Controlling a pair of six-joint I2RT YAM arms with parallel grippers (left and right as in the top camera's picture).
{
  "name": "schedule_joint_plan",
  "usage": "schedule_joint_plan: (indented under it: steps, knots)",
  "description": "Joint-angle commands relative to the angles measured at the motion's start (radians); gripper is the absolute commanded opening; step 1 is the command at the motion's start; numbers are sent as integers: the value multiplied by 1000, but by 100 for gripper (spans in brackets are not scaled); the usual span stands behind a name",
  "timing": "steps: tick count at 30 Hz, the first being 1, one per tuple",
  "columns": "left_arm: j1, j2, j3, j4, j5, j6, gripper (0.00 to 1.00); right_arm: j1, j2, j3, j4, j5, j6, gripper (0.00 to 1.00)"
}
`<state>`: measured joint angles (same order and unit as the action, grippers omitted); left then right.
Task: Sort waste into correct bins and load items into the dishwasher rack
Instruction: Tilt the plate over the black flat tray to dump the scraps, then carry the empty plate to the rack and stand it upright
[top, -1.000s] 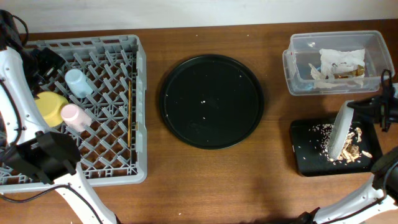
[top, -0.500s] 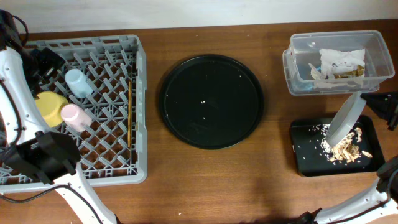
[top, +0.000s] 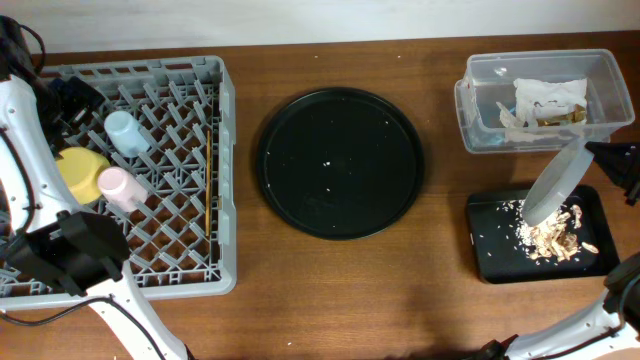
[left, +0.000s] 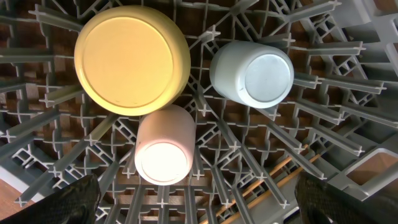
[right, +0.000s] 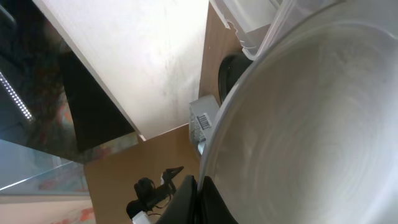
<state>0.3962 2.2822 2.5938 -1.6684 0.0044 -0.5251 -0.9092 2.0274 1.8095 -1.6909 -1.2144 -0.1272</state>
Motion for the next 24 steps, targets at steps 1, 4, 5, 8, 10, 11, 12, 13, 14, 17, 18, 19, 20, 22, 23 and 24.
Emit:
schedule_joint_plan:
  steps: [1, 4, 5, 8, 10, 11, 12, 13, 14, 17, 18, 19, 20, 22, 23, 24]
  knots:
    - [8, -5, 6, -2, 7, -13, 99, -2, -52, -5, -8, 0, 20, 4]
    - [8, -5, 6, -2, 7, -13, 99, 21, -87, -5, -8, -19, 56, 4]
    - [8, -5, 6, -2, 7, -13, 99, 52, -134, -5, -8, -69, 57, 4]
    - [8, -5, 6, -2, 8, -13, 99, 166, -235, 52, 14, -116, 58, 4]
    - [7, -5, 6, -2, 7, -12, 99, 291, -281, 120, 105, 14, 169, 4]
    - [7, -5, 6, -2, 7, -12, 99, 352, -293, 145, 166, 144, 265, 4]
    - [7, -5, 6, -2, 7, -13, 100, 473, -309, 176, 251, 440, 428, 4]
    - [7, -5, 6, -2, 7, -13, 99, 602, -314, 185, 308, 673, 504, 4]
    - [7, -5, 6, -2, 7, -13, 99, 702, -313, 185, 349, 806, 518, 4]
    - [6, -5, 6, -2, 7, -13, 99, 1094, -237, 185, 518, 1095, 526, 4]
    - [6, -5, 6, -2, 7, -13, 99, 1183, -200, 185, 573, 1176, 526, 4]
    - [6, -5, 6, -2, 7, -13, 99, 1292, -135, 185, 653, 1288, 526, 4]
    - [6, -5, 6, -2, 7, -12, 99, 1347, -93, 185, 698, 1337, 526, 4]
    - [6, -5, 6, -2, 7, -13, 99, 1446, 14, 185, 797, 1411, 526, 5]
    - [6, -5, 6, -2, 7, -13, 100, 1499, 97, 185, 856, 1483, 526, 4]
    - [6, -5, 6, -2, 7, -12, 99, 1533, 167, 185, 886, 1547, 526, 4]
